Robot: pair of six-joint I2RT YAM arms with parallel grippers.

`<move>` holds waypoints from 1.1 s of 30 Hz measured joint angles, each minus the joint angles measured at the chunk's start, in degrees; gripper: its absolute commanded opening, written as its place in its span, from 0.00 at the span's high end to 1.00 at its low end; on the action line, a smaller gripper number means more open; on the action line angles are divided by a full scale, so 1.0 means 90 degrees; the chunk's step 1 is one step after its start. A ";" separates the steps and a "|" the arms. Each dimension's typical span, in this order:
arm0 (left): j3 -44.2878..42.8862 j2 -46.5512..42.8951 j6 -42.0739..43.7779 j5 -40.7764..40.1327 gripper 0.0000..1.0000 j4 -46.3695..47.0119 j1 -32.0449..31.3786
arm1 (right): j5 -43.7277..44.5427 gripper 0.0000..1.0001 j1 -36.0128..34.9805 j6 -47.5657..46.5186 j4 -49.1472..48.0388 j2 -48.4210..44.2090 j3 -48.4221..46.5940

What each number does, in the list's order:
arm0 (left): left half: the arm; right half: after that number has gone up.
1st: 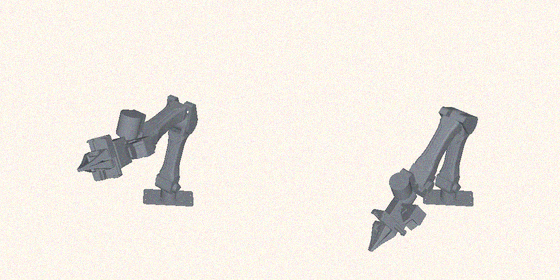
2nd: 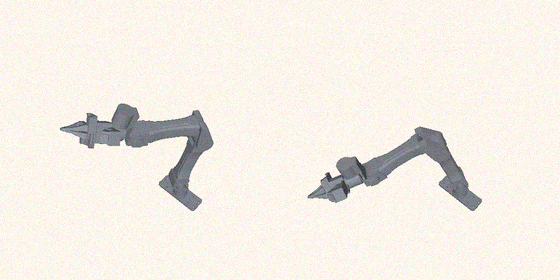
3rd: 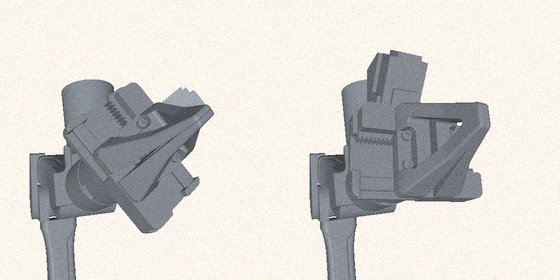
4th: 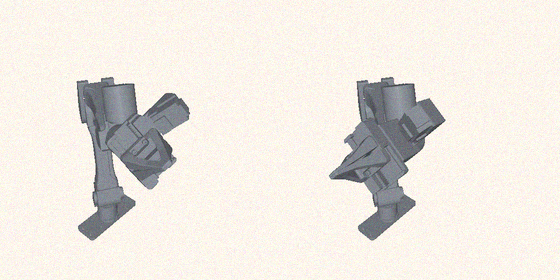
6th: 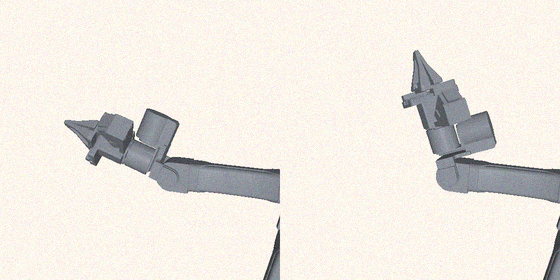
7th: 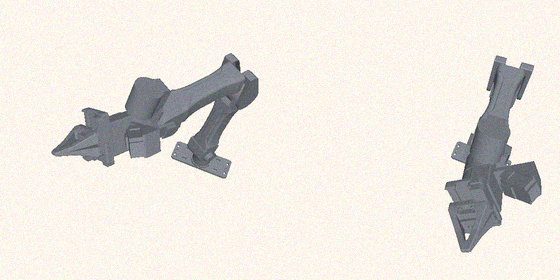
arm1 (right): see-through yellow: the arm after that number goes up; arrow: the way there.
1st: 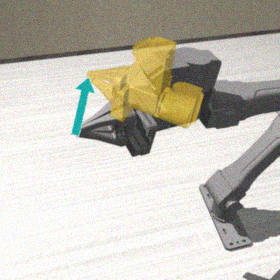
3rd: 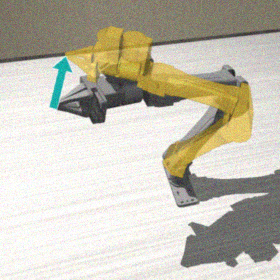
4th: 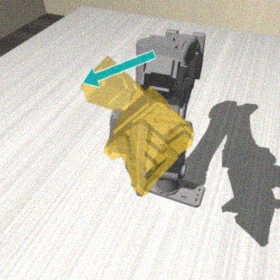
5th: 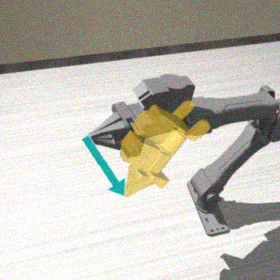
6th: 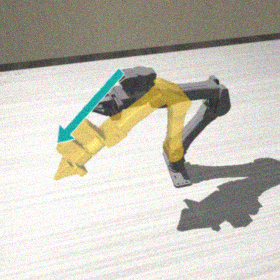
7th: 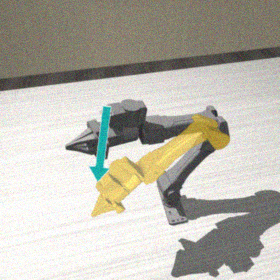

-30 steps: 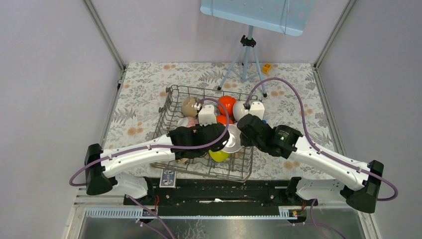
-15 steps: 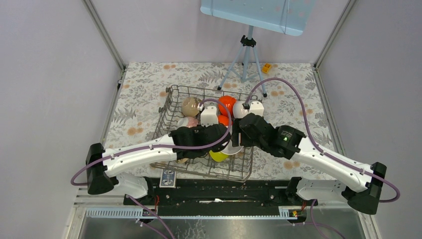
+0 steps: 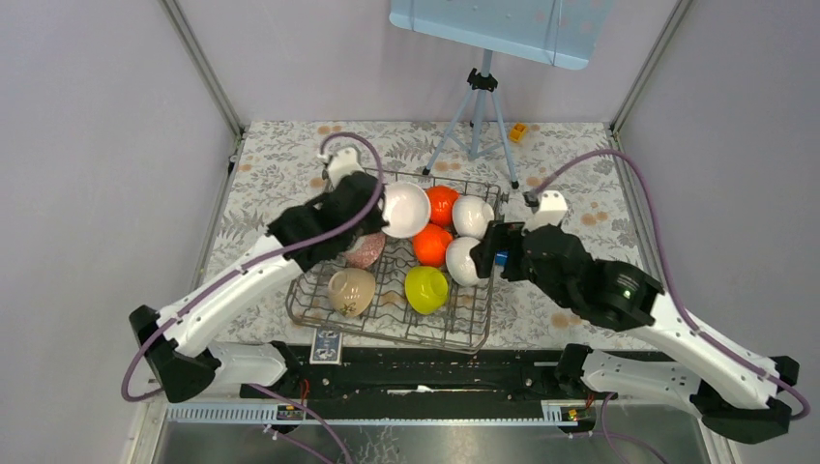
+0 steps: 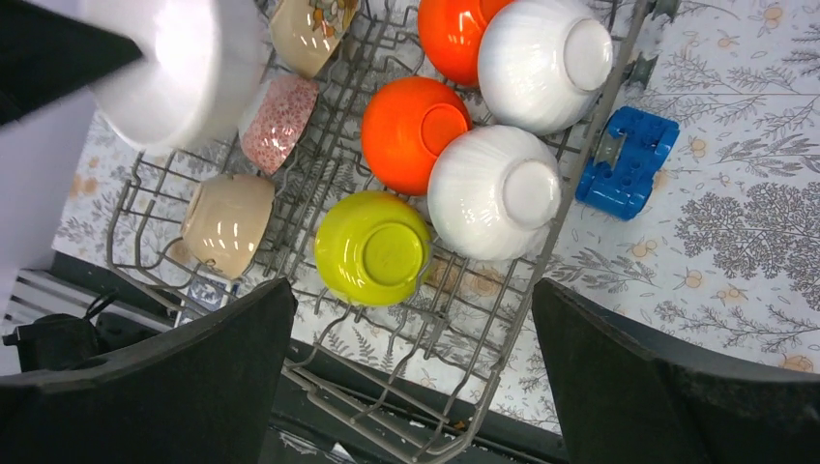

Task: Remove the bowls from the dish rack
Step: Place the bowl at the center of the board.

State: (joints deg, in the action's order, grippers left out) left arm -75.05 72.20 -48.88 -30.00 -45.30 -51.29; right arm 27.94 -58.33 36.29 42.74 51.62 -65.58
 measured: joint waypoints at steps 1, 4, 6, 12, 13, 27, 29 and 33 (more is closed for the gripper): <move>-0.0078 -0.0073 0.0097 0.0039 1.00 0.0019 0.0257 | 0.0029 0.00 0.0000 0.0000 -0.0046 -0.0175 0.0100; -0.0262 -0.0194 0.0299 0.0231 1.00 0.0056 0.1095 | 0.0075 0.00 0.0000 -0.0058 -0.0270 -0.0724 0.0556; -0.0318 -0.0209 0.0408 0.0427 1.00 0.0129 0.1685 | 0.0063 0.00 0.0000 -0.0182 -0.0447 -0.1076 0.0874; -0.0321 -0.0066 0.0498 0.1095 1.00 0.0335 0.3587 | -0.0153 0.00 0.0000 -0.0534 -0.1015 -0.2040 0.1812; -0.0321 0.0010 0.0493 0.1158 1.00 0.0391 0.3840 | -0.0197 0.00 0.0000 -0.0568 -0.1049 -0.2188 0.1938; -0.0240 0.1688 0.0155 0.1654 1.00 0.1056 0.6261 | -0.0622 0.00 0.0000 -0.0593 -0.1214 -0.3002 0.3058; -0.0240 0.1882 0.0155 0.1617 1.00 0.1061 0.6375 | -0.0622 0.00 0.0000 -0.0593 -0.1214 -0.3055 0.3094; -0.0245 0.2307 0.0155 0.1559 1.00 0.1137 0.6574 | -0.0619 0.00 0.0000 -0.0593 -0.1214 -0.3079 0.3150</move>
State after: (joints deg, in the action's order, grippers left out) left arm -77.25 92.97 -47.48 -15.97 -35.07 7.88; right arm 22.37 -58.33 30.96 31.81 23.90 -37.23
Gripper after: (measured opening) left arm 0.031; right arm 0.994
